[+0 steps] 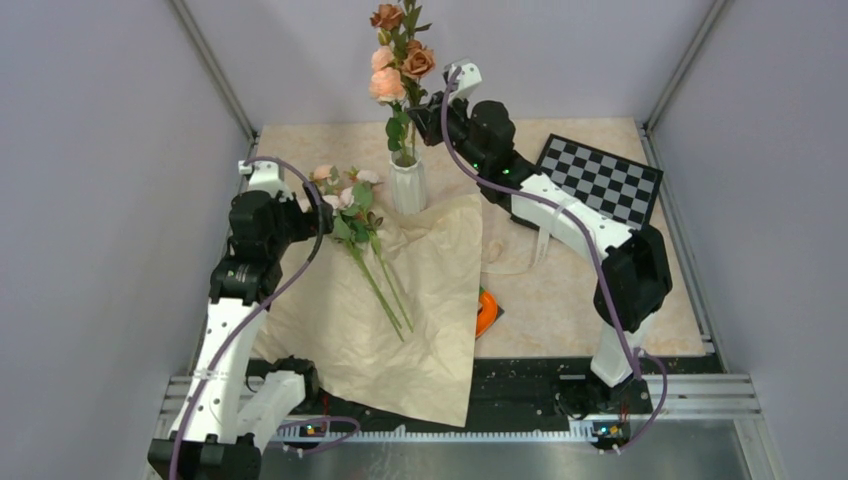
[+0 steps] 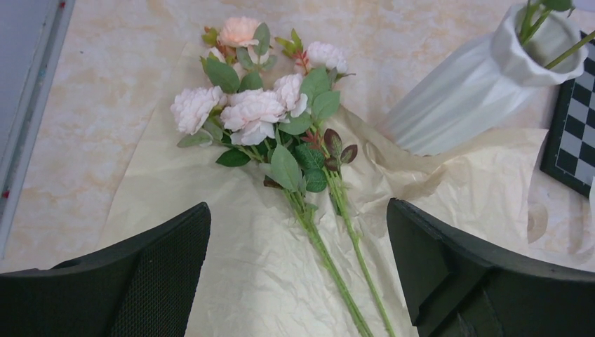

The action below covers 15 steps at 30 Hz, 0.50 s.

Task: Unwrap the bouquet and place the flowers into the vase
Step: Insert the fake flower into the vase.

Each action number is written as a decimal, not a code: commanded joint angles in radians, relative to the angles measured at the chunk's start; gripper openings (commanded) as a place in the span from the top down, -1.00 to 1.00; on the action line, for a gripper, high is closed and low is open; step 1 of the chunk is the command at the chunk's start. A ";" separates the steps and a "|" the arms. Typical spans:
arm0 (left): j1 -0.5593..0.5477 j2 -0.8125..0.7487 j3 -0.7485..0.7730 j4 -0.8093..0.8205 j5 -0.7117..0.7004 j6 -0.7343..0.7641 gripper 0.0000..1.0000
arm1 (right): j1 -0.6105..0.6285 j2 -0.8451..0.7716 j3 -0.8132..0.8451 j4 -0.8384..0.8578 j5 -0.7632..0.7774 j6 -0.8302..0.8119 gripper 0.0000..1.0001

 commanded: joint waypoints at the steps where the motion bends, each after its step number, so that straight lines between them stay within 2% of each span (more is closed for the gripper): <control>1: 0.003 -0.002 0.059 0.043 -0.029 0.012 -0.97 | -0.010 -0.011 -0.031 0.076 0.003 0.029 1.00; 15: 0.003 0.003 0.010 0.078 -0.040 0.015 -0.98 | -0.010 0.006 -0.078 0.085 -0.008 0.074 1.00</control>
